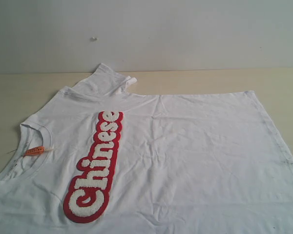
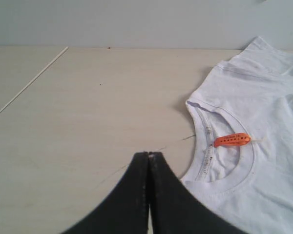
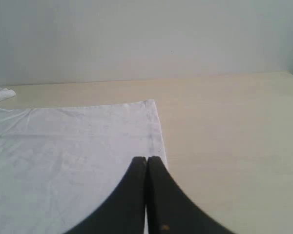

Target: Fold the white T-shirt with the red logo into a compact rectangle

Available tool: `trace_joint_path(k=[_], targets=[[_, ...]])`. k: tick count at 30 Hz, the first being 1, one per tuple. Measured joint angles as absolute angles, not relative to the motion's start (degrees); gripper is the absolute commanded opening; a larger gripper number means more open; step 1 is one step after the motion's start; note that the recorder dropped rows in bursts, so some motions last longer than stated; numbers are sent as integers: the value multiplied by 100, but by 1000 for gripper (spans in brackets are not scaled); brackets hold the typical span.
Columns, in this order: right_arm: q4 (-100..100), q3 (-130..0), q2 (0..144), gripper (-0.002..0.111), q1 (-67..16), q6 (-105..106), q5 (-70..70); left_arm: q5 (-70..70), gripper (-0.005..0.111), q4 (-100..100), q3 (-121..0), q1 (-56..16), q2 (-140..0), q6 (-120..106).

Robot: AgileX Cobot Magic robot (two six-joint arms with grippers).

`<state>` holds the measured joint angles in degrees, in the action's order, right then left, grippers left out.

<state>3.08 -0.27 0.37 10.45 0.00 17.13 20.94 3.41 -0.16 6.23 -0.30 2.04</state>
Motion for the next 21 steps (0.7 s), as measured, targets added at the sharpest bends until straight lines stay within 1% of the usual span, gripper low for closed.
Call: trace_joint_path(k=[9, 17, 21], targets=[[308, -27, 37, 0, 1045, 0, 1713, 1642, 0, 264, -16, 623, -30, 361], [308, -27, 37, 0, 1045, 0, 1713, 81, 0, 256, 1, 623, -30, 885], [308, -27, 37, 0, 1045, 0, 1675, -171, 0, 242, 1, 623, -30, 948]])
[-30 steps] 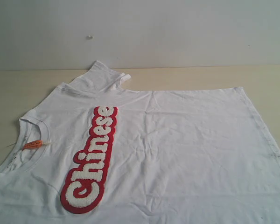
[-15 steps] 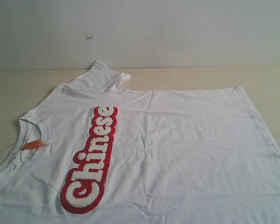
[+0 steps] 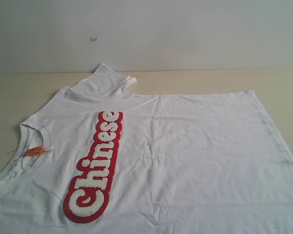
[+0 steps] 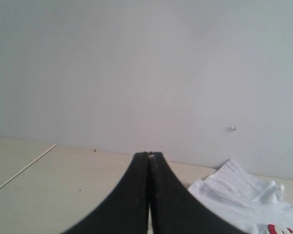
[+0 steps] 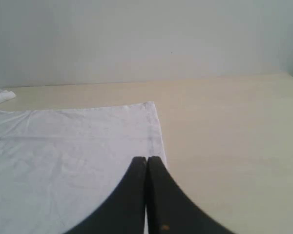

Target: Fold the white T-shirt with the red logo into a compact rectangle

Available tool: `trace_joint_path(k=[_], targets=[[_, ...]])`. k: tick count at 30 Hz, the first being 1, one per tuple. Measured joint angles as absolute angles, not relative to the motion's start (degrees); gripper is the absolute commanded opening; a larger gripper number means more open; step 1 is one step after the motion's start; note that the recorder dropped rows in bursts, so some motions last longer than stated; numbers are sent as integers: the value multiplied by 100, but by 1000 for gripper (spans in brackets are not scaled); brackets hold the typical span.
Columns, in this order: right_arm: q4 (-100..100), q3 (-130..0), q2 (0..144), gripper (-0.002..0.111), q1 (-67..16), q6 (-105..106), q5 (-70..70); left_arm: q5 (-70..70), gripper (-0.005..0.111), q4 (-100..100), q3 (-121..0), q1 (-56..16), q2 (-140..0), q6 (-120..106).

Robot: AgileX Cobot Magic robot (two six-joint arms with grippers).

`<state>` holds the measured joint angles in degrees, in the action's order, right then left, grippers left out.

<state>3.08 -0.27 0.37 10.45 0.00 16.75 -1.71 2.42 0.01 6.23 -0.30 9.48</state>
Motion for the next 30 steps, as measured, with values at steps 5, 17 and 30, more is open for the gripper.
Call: trace_joint_path(k=[5, 17, 30], targets=[[375, -27, 37, 0, 1045, -110, 1122, -235, 0, 242, 1, 623, -30, 960], [1638, -27, 34, 0, 1045, -1244, -1688, -1877, 0, 242, 1, 623, -30, 2872], [1826, -738, 226, 0, 1045, -1190, -1437, -1546, 0, 1882, -734, 623, -46, 5000]])
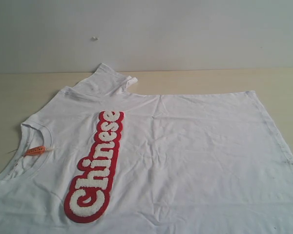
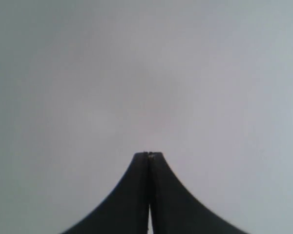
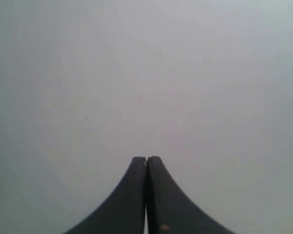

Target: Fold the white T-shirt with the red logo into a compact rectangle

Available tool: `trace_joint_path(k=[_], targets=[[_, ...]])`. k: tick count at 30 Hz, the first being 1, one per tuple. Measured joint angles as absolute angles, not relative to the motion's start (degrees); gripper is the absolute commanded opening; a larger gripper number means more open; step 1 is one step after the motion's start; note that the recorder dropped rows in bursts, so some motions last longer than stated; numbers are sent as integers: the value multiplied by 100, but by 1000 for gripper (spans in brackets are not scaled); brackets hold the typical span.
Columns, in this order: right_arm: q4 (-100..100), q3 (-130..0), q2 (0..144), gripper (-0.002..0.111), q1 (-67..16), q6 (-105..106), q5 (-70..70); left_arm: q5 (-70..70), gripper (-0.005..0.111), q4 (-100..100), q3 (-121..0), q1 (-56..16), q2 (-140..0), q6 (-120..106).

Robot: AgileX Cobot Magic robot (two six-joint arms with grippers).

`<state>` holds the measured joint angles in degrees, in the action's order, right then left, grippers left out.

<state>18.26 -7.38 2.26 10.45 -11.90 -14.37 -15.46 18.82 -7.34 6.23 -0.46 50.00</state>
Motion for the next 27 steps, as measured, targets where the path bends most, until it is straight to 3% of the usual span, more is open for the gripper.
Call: trace_joint_path(k=[3, 10, 20, 27], targets=[[1826, -1193, 633, 0, 941, -602, -1352, -687, 0, 2877, -1208, 623, -295, 6148], [1826, -2552, 2340, 0, 124, 1237, -1212, -873, 0, 4511, -2462, 376, -1472, 7158], [1826, -5574, 5117, 0, -516, 2083, 229, -2507, 0, 9291, -4437, 40, -4093, 9914], [1800, -6662, 6319, 0, -614, 2289, 384, -3025, 0, 9955, -5334, 36, -5653, 9885]])
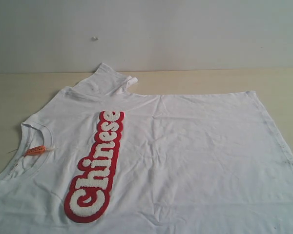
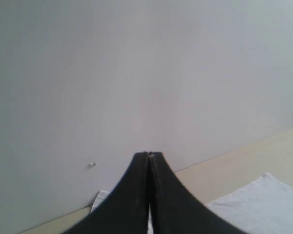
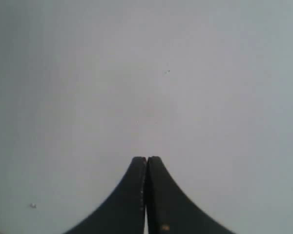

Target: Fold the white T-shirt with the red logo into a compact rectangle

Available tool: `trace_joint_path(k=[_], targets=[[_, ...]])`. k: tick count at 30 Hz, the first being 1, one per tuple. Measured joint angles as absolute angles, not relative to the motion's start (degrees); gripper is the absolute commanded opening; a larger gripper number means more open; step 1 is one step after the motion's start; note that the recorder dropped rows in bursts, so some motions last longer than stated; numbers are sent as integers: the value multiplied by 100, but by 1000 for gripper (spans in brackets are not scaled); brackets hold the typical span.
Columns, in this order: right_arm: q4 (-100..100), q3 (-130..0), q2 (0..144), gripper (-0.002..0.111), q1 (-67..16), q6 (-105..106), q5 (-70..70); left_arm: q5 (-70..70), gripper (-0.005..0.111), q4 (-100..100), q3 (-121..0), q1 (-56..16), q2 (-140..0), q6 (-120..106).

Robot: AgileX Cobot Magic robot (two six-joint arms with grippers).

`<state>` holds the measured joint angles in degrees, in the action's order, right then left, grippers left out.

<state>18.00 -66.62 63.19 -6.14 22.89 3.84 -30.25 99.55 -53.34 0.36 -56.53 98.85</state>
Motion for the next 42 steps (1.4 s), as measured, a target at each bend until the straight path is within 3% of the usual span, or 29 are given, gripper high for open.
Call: trace_joint_path(k=[6, 13, 25, 34, 42], targets=[[1528, -6817, 7158, 0, -656, 3251, 858, -3466, 0, 9993, -6234, 49, -6998, 9358], [-66, -6817, 8430, 0, -660, 6347, 3569, -4290, 0, 10004, -6782, 279, -8148, 8573], [-246, -6817, 9404, 0, -660, 6752, 4505, -4341, 0, 10033, -6771, 279, -9382, 7029], [109, -6817, 9413, 0, -660, 6739, 4223, -2379, 0, 10053, -6447, 253, -9610, 4679], [130, -6817, 9413, 0, -660, 6739, 4202, -1244, 0, 10053, -5799, -795, -9610, 3283]])
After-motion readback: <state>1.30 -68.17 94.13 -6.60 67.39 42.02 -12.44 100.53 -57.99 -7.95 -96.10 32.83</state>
